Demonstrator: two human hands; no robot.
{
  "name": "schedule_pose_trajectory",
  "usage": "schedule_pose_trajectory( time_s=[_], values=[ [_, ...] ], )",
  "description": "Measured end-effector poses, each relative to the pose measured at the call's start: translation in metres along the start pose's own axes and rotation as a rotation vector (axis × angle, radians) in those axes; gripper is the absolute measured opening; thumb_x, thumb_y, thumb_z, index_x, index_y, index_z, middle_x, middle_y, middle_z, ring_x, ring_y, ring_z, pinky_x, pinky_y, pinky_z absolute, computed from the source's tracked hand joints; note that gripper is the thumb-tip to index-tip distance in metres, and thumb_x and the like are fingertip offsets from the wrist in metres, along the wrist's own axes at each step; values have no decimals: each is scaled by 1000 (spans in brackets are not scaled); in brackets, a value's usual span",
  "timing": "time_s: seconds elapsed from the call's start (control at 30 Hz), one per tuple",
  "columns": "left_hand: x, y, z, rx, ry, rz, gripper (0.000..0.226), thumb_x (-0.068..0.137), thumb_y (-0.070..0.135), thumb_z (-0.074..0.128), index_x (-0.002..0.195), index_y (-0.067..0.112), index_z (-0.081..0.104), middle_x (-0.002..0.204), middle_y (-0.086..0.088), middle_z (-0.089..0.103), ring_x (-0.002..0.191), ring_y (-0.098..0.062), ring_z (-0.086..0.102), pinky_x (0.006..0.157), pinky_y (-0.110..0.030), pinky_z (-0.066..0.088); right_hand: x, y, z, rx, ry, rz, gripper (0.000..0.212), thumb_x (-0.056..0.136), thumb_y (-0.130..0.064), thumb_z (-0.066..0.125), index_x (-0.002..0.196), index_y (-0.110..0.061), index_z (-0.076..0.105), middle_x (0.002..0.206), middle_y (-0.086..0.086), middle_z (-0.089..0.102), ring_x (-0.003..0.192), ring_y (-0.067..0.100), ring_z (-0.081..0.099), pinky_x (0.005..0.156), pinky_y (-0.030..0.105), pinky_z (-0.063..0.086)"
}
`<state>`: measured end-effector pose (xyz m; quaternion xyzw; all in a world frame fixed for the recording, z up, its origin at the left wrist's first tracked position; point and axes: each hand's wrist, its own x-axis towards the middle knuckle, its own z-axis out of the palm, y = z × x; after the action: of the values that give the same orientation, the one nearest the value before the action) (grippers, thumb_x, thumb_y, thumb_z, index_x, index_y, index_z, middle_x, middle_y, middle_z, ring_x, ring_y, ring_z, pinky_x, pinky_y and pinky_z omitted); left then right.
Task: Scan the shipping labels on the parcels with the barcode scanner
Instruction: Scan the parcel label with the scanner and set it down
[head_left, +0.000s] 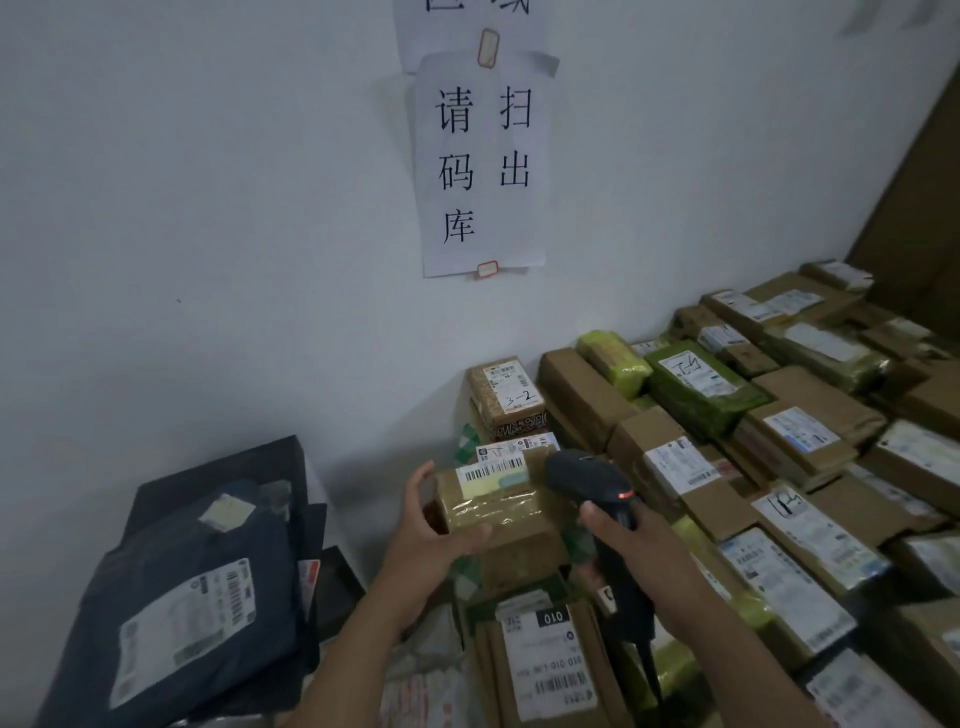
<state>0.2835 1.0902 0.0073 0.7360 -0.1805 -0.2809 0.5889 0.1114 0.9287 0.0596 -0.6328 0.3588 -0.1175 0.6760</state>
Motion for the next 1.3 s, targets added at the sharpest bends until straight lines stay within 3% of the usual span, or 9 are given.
schedule_pose_trajectory(
  time_s=[0.1,0.23,0.33,0.43,0.63,0.77,0.97,1.2,1.3],
  values=[
    [6,-5,-9,85,111,26,97,65,17,89,143,37,33,132,8,52,109,-11,54,64,-15,50,-5,-7,2,-101,-15,-58,26,89,-34,65,94,-8,64,62,14,65,51,24,59,54,31,50],
    [12,-21,-26,136,262,23,95,53,29,94,131,41,39,133,2,54,119,-21,54,91,-44,55,-13,-13,-1,-213,-74,-60,38,88,-40,65,95,-2,65,57,15,62,47,24,55,54,31,48],
    [14,-27,-36,166,292,5,96,54,20,95,131,38,41,132,-2,52,119,-22,54,97,-49,52,-19,-14,1,-314,-109,-66,34,91,-37,64,90,-3,65,56,8,65,43,17,55,50,24,48],
    [16,-32,-41,201,290,19,99,52,19,95,136,30,42,131,-3,53,118,-22,54,97,-50,52,-23,-14,6,-373,-131,-73,32,91,-38,64,87,-6,66,55,5,65,43,16,56,50,23,48],
    [19,-35,-43,194,288,57,110,32,55,81,133,36,41,131,0,52,120,-21,52,96,-50,53,-23,-16,8,-414,-158,-64,42,91,-42,62,84,-1,68,55,8,64,46,17,57,55,24,51],
    [17,-31,-40,193,276,71,108,34,52,83,132,39,39,133,0,50,120,-21,52,96,-49,53,-22,-16,8,-426,-171,-74,43,90,-41,63,83,1,68,55,9,63,46,18,57,55,26,51],
    [17,-29,-34,225,245,96,97,59,21,93,139,30,38,136,-2,46,122,-21,50,97,-47,52,-21,-16,5,-430,-187,-84,47,89,-44,62,82,2,68,54,7,64,46,18,57,56,26,51],
    [17,-23,-16,239,193,87,96,61,24,92,139,30,38,135,-3,49,120,-20,51,92,-36,53,-21,-16,-5,-344,-143,-99,32,92,-32,62,83,-1,64,55,0,65,43,15,55,49,24,48],
    [14,-13,5,173,109,66,89,58,38,90,132,38,40,132,3,54,118,-20,55,90,-44,56,-20,-13,-19,-236,2,-108,31,91,-32,63,89,-1,63,67,5,69,47,19,58,52,29,51]
  ],
)
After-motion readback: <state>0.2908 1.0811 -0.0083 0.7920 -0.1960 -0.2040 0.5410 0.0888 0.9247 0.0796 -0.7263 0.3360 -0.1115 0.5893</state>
